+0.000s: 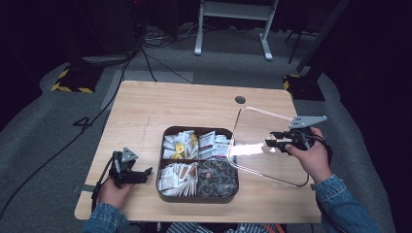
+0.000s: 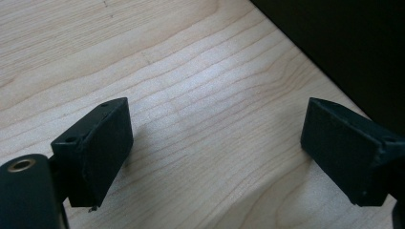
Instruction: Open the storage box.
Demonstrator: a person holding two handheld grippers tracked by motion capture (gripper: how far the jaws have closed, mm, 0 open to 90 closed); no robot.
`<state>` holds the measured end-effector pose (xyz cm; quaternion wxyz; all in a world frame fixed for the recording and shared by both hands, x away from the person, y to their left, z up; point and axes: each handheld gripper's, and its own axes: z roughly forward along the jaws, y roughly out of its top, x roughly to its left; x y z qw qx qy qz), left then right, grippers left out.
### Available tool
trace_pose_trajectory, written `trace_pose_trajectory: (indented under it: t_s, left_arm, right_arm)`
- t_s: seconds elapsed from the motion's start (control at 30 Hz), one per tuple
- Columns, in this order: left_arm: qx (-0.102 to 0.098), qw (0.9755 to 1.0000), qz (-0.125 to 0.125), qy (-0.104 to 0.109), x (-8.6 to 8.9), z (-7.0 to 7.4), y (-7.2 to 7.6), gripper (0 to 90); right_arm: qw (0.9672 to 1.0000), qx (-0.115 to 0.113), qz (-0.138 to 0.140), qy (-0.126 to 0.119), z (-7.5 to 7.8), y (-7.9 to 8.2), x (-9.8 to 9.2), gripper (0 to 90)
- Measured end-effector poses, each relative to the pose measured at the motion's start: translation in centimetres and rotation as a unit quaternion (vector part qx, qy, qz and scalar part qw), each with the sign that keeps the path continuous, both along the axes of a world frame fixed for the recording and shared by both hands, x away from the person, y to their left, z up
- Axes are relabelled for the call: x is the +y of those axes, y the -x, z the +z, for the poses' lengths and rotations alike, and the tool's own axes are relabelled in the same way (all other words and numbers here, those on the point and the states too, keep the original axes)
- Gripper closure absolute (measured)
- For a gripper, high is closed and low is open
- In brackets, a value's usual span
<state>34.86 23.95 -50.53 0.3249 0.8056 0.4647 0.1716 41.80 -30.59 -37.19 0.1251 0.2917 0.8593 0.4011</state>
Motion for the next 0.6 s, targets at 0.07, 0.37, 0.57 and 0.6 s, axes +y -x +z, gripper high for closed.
trace_pose_trajectory:
  t_s: [0.07,0.37,0.57,0.6]
  left_arm:
    - [0.000,1.0000,0.000,0.001,0.0,0.0,0.0,10.9]
    - [0.000,1.0000,0.000,0.000,0.0,0.0,0.0,11.0]
    - [0.000,1.0000,0.001,0.000,0.0,0.0,0.0,11.0]
    - [0.000,1.0000,0.002,0.001,0.0,0.0,0.0,11.0]
  right_arm:
    - [1.0000,0.001,-0.003,0.000,-0.2,0.0,-0.7,58.6]
    - [0.9999,0.007,-0.009,0.008,-1.4,-0.1,-2.8,58.6]
    - [0.9997,0.014,-0.017,0.004,-3.0,0.0,-3.8,58.6]
    - [0.9996,0.017,-0.021,0.001,-3.3,0.0,-4.0,58.6]
